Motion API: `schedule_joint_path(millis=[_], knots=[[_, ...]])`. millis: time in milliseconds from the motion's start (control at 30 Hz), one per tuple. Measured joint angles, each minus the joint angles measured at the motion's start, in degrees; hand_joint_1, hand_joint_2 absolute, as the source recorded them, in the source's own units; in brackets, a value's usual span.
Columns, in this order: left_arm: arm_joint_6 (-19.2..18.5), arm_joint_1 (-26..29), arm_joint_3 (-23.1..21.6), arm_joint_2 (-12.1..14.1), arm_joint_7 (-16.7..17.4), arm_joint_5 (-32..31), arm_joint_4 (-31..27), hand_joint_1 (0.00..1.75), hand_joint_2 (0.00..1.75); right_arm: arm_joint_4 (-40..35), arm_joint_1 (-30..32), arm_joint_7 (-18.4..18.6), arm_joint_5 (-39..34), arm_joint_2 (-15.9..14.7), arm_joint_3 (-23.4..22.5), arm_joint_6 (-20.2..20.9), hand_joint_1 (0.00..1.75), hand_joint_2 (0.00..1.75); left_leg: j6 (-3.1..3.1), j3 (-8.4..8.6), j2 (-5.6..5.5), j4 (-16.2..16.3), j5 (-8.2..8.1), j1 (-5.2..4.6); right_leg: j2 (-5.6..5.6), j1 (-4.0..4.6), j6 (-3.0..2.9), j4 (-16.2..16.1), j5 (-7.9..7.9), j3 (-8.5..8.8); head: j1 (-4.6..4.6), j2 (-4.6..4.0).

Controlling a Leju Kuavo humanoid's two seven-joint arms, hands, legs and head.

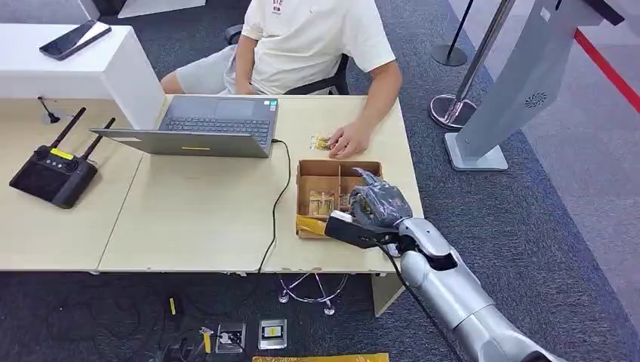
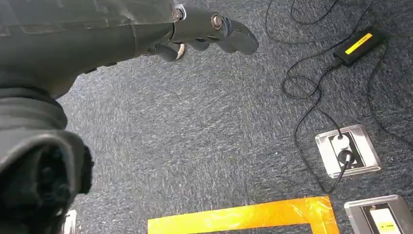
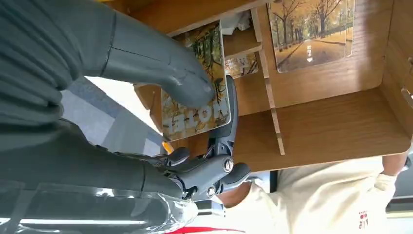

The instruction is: Pass the card to the sensor for recognition and then transmit it.

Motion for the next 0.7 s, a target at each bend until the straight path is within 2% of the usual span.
schedule_joint_path(millis=[333,700], knots=[[-0.04,0.00,0.00,0.00,0.00,0.13,0.00,0.00,0.00,0.02,-0.08,-0.20,0.04,0.00,-0.13,-0.70,1.75,1.75,0.00,0.00,0.00,0.00,0.00,0.00,0.00,0.00,0.00,0.00,0.00,0.00,0.00,0.00],[0.33,-0.20,0.00,0.00,0.44,-1.75,0.00,0.00,0.00,-0.68,-2.56,0.07,0.04,-0.68,-2.76,-4.37,1.75,1.75,0.00,0.02,0.00,0.01,0.00,0.00,0.02,0.00,0.01,0.00,0.02,-0.01,0.00,0.00]])
